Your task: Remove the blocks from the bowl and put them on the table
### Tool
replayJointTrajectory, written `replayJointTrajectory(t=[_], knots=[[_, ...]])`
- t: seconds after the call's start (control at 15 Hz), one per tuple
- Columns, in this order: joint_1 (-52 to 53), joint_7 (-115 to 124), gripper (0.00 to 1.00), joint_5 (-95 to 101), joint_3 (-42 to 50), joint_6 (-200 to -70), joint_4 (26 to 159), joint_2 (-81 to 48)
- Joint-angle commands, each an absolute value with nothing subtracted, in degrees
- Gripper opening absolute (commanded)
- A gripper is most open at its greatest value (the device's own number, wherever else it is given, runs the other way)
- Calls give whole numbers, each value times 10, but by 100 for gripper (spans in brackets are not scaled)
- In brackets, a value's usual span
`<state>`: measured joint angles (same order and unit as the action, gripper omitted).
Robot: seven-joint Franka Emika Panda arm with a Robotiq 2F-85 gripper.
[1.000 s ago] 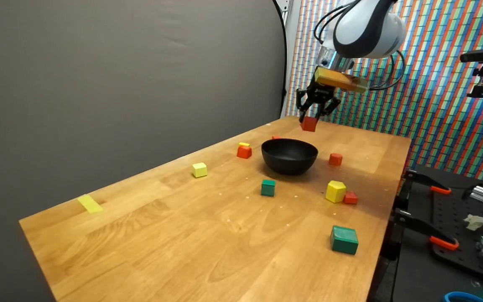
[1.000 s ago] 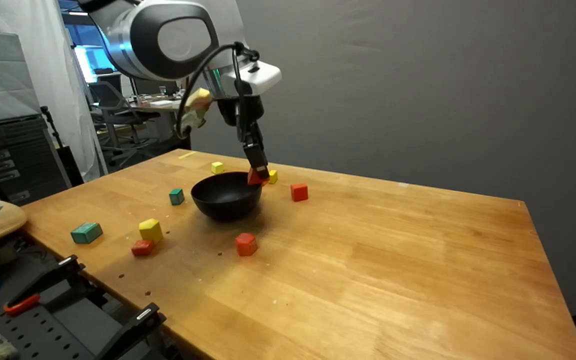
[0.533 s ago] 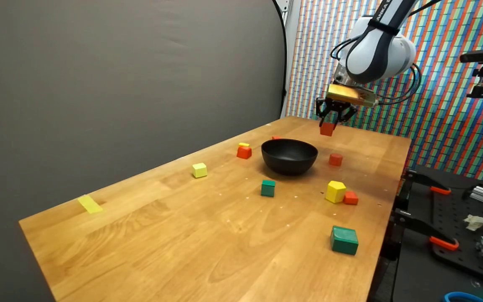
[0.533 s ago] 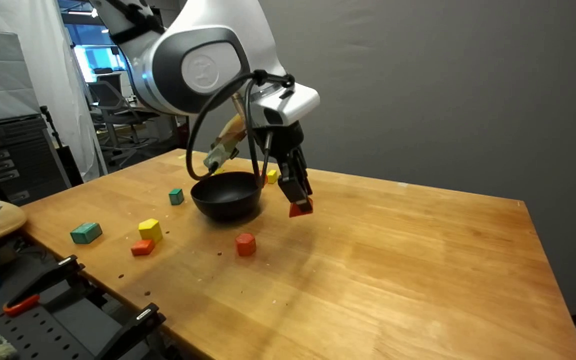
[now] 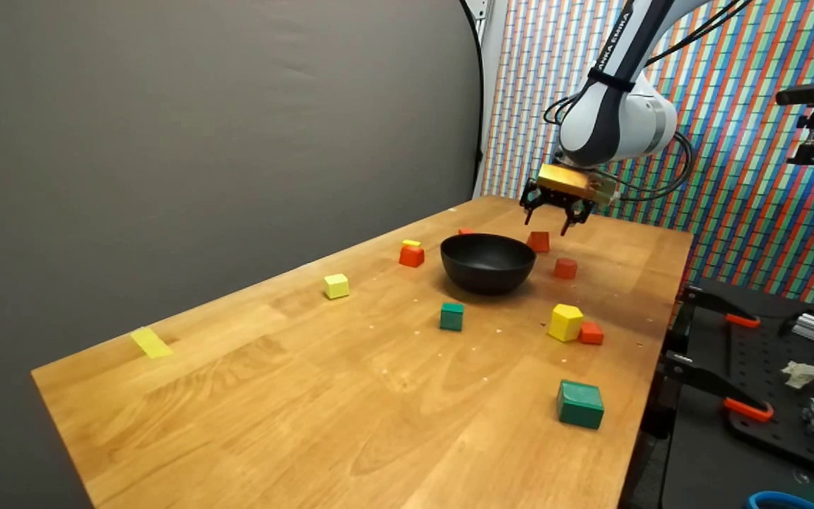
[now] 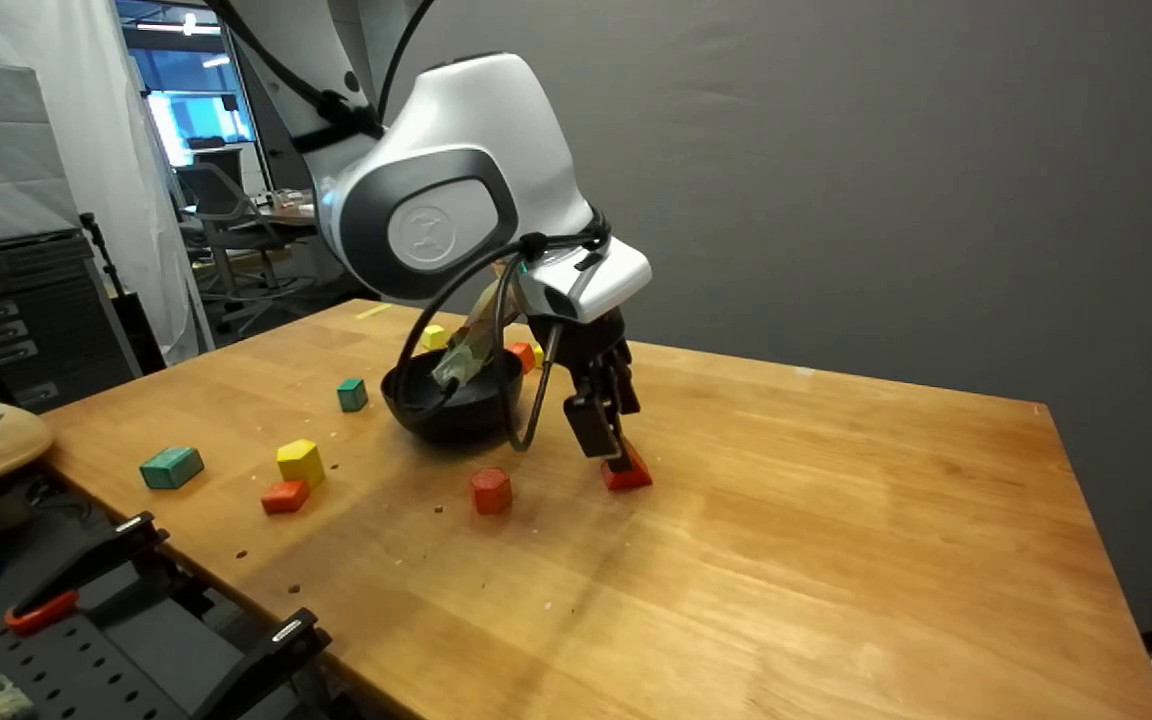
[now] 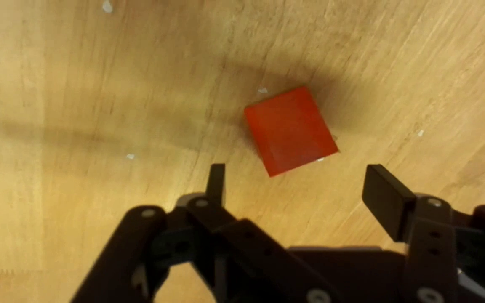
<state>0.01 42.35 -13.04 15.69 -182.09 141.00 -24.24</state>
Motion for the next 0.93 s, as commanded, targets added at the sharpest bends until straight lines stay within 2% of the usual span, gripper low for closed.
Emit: replayJointTrajectory(t=[0.0,0.2,0.33,0.47,0.53,0.87], knots=[[-71,375,100,-126,88,-1815,1469,-140],[-154,302,100,-138,-27,-1754,1513,-54],[-152,260,100,-139,-40,-1693,1549,8],[-96,221,100,-140,-1,-1625,1582,70],[-93,260,100,-137,11,-1670,1531,-13],[-88,241,100,-129,5,-1631,1575,55]])
